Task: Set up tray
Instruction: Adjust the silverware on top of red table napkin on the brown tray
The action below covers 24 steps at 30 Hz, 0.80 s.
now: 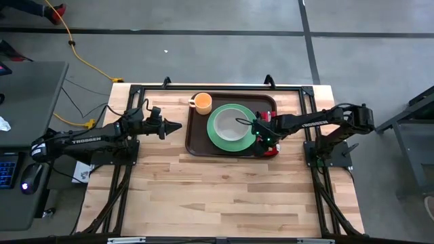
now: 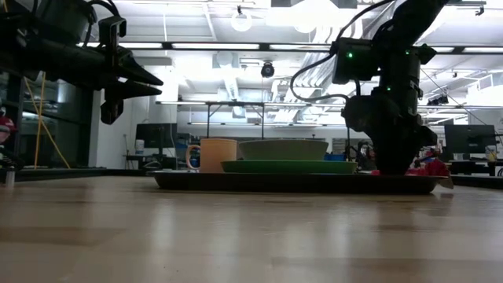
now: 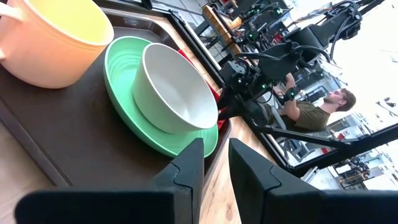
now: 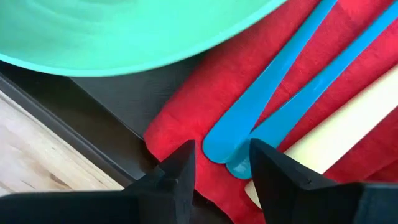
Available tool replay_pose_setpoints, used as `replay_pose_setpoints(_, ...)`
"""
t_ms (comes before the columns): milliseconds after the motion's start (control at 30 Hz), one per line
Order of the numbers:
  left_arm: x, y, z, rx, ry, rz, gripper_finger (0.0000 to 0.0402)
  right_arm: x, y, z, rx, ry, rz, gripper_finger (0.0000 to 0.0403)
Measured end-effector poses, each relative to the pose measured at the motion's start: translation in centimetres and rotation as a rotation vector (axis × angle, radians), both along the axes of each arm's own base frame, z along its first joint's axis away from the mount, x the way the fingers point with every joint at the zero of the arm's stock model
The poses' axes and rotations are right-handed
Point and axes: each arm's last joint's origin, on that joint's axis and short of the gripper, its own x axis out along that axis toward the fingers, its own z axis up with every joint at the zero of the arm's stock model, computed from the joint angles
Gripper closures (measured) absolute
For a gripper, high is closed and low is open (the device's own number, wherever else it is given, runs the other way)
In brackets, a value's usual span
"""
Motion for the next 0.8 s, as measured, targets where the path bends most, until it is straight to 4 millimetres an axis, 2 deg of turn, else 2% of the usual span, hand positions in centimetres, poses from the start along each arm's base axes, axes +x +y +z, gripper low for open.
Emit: replay_pose_setpoints(800, 0.0, 0.0, 0.0, 0.0, 0.0, 0.0, 0.0295, 0.24, 0.96, -0.05, -0.03, 0.003, -0.008, 0.0274)
